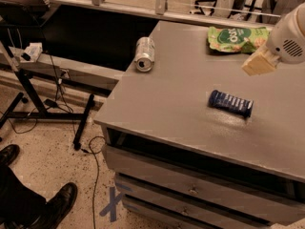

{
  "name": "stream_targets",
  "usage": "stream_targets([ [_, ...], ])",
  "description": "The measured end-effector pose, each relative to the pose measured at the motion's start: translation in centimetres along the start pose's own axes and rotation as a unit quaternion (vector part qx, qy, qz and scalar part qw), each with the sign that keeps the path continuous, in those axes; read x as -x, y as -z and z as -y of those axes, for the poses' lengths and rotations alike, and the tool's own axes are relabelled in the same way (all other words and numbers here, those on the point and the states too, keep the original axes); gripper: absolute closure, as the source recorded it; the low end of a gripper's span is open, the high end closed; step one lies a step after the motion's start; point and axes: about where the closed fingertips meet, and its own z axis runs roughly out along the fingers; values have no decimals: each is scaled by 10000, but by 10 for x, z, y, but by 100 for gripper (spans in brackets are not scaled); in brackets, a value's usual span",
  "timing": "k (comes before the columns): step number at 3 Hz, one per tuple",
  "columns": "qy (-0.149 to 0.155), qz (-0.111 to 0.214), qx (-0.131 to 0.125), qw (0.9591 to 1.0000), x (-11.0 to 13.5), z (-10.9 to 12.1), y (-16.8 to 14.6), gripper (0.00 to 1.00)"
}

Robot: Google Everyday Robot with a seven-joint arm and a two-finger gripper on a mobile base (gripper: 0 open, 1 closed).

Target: Move rxbar blueberry near green rice chip bag

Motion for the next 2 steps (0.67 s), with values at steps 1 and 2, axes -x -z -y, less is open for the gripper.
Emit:
stream_targets([
  [1, 0, 0, 0, 10000, 0, 0, 0, 100],
  [2, 138, 7, 120, 9998, 0, -5, -13, 84],
])
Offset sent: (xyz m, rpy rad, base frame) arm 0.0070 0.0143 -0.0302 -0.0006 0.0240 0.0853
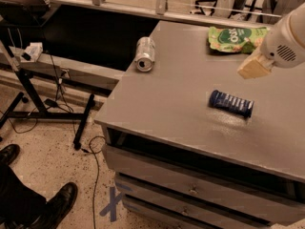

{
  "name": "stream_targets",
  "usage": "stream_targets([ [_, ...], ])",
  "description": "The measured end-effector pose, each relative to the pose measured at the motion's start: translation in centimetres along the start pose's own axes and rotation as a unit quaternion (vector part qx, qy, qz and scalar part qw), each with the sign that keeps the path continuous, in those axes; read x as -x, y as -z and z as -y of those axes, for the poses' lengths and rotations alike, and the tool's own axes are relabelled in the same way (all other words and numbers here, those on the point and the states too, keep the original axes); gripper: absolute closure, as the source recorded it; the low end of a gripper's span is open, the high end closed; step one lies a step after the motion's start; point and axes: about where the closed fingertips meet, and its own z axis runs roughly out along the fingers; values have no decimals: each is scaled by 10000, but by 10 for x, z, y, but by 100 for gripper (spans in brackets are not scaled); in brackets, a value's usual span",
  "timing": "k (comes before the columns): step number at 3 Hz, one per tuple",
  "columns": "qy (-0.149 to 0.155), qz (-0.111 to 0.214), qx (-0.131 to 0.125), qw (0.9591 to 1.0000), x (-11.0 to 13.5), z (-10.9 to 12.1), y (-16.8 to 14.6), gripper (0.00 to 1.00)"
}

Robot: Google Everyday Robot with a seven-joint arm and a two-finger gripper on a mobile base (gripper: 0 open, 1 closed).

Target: Move rxbar blueberry near green rice chip bag

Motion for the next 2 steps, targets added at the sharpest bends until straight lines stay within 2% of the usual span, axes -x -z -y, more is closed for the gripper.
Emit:
stream_targets([
  [2, -62, 96, 225, 9997, -15, 5, -39, 38],
])
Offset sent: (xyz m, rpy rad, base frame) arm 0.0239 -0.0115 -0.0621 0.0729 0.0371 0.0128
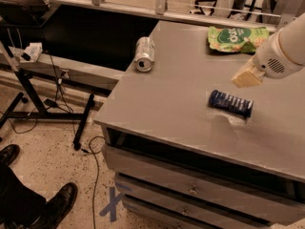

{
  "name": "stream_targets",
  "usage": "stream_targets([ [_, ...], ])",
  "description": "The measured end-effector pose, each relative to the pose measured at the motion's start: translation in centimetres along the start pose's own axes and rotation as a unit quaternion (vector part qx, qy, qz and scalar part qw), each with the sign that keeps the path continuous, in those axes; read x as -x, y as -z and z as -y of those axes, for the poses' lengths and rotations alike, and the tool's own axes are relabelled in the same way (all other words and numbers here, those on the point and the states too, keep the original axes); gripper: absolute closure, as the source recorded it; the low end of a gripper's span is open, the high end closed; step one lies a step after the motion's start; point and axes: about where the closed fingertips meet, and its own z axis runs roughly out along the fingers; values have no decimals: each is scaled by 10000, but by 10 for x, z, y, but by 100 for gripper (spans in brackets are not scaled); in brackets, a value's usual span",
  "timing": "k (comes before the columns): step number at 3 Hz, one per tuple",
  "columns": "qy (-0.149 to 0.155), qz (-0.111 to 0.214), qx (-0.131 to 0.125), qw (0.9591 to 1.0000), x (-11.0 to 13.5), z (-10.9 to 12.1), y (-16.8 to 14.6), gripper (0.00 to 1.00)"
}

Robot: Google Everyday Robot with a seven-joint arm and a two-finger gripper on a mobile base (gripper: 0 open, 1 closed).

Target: Move rxbar blueberry near green rice chip bag

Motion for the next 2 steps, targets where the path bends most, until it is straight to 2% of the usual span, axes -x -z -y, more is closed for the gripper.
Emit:
stream_targets([
  [1, -53, 109, -21, 9999, -4, 10, -5, 15],
  [2, -175, 158, 74, 9997, -12, 13, -12, 0],
])
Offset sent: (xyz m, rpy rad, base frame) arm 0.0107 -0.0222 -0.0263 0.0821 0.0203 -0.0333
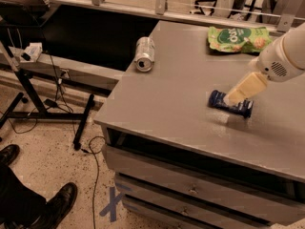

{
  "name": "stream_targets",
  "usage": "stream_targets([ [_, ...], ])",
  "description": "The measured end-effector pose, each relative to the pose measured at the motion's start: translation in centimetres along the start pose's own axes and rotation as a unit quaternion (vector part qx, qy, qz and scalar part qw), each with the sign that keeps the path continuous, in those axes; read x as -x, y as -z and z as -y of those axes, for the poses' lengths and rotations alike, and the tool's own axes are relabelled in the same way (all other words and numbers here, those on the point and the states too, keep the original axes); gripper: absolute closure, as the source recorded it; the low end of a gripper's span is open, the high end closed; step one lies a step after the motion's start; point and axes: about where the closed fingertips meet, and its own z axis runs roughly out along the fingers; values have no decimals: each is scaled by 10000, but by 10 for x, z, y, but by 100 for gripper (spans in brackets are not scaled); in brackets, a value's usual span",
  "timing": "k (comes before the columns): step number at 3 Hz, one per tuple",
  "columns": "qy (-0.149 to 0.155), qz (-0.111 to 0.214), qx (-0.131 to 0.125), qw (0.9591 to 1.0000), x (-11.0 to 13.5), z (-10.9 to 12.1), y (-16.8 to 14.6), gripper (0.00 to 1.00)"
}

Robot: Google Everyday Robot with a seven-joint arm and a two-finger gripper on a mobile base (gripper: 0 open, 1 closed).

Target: Move rxbar blueberry near green rice chip bag

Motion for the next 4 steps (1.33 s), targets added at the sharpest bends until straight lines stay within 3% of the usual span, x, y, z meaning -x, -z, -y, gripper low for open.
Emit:
stream_targets([
  [2, -296, -102, 356, 9989, -31, -18, -26, 0],
  [4, -329, -116, 498, 9982, -41, -31, -35, 41],
])
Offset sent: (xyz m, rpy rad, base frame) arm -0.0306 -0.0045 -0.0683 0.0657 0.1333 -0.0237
